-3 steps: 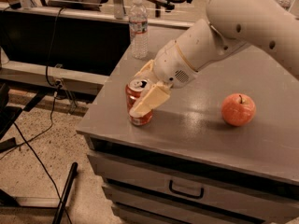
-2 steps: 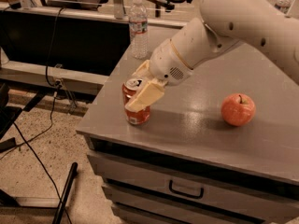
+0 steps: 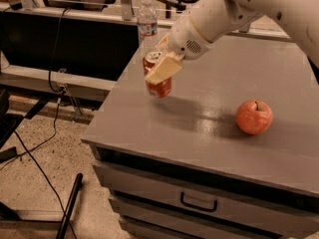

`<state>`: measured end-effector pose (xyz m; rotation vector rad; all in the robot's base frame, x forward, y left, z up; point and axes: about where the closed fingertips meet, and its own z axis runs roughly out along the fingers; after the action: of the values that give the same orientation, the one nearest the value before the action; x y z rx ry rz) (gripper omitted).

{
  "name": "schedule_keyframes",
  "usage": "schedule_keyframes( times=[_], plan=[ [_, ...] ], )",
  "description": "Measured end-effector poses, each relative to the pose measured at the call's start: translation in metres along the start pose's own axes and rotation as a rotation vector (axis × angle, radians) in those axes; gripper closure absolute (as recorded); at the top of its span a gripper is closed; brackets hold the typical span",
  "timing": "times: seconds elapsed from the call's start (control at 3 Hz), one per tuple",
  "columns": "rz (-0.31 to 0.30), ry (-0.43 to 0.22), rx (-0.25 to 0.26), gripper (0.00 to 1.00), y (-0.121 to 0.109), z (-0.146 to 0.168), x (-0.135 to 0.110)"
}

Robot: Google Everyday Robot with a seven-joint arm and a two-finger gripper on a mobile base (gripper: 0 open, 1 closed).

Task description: Move coke can near water bottle

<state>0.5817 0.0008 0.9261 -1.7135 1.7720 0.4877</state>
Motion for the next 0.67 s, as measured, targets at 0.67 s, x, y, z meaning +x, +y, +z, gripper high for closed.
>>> schedule_keyframes(
  times=[0.67],
  plan=[
    [0.024,0.048,0.191,1.0,-0.077,-0.026,0.009]
  ],
)
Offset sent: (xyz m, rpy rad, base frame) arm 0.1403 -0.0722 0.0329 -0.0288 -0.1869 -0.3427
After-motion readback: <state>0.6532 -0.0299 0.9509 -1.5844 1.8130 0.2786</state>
